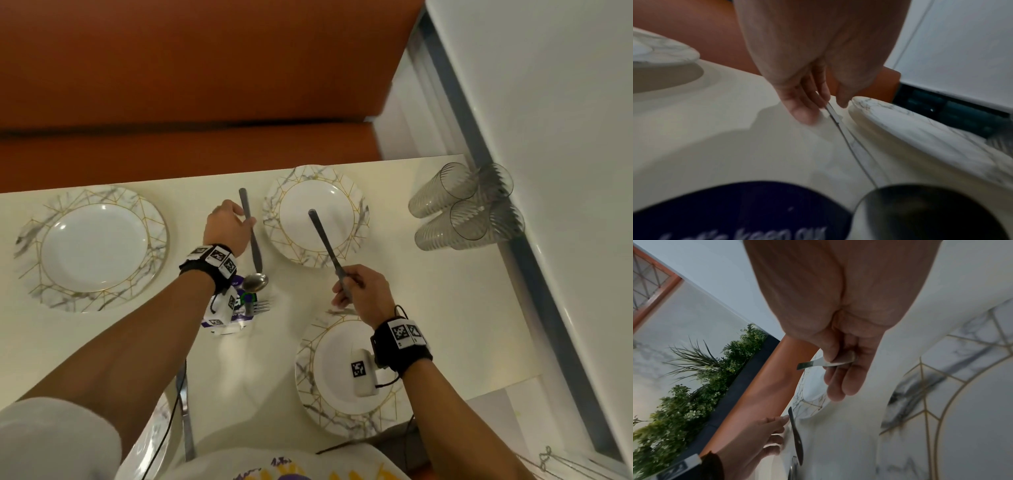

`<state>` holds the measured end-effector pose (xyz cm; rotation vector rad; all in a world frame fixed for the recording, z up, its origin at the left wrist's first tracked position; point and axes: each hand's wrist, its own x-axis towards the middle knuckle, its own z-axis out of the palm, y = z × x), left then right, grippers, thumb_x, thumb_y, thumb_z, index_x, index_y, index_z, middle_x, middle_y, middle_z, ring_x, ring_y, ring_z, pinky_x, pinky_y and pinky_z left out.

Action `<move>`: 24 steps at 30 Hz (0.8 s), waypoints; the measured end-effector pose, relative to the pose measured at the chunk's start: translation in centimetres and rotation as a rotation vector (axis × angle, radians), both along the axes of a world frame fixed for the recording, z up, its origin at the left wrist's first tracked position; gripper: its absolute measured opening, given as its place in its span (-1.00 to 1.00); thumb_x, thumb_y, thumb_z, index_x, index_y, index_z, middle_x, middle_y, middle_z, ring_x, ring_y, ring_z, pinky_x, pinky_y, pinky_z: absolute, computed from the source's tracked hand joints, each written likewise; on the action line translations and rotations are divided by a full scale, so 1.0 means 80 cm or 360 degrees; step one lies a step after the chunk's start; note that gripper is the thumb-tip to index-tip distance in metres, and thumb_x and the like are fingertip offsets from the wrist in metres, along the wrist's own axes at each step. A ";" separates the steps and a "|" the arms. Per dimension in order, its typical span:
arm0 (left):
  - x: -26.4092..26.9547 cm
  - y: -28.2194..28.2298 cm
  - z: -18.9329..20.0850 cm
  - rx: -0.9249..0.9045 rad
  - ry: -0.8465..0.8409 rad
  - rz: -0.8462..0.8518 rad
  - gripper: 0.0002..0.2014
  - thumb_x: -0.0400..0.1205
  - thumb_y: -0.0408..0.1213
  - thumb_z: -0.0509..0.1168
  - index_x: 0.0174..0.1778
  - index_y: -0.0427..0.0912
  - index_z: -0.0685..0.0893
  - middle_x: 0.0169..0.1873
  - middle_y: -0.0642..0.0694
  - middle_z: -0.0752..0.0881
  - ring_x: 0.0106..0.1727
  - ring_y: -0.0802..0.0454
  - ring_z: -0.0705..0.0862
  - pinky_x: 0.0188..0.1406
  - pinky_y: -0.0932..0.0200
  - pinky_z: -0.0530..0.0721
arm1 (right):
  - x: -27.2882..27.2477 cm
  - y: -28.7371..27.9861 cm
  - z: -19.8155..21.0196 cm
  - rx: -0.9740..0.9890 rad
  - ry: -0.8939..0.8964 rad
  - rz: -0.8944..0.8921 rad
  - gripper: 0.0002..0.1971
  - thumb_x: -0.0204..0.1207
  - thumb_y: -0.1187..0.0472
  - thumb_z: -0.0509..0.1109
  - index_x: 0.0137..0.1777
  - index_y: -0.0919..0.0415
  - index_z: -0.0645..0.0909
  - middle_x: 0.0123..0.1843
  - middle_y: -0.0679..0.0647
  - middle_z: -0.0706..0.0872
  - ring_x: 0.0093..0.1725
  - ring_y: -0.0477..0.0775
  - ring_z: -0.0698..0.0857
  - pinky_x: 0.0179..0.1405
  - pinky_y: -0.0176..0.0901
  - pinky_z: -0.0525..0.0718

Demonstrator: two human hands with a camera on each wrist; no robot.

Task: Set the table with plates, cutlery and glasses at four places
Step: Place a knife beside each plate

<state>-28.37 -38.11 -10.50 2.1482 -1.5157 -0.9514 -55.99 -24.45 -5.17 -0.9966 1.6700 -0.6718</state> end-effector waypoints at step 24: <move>0.008 -0.005 -0.003 -0.0096 -0.0650 -0.0838 -0.38 0.63 0.02 0.41 0.60 -0.09 0.47 0.66 -0.05 0.40 0.59 -0.22 0.35 0.50 -0.29 0.46 | 0.006 0.008 0.004 0.0006 0.0074 0.0026 -0.79 0.71 0.44 0.22 0.16 0.29 0.68 -0.21 0.20 0.84 -0.32 0.27 0.84 -0.31 0.03 0.84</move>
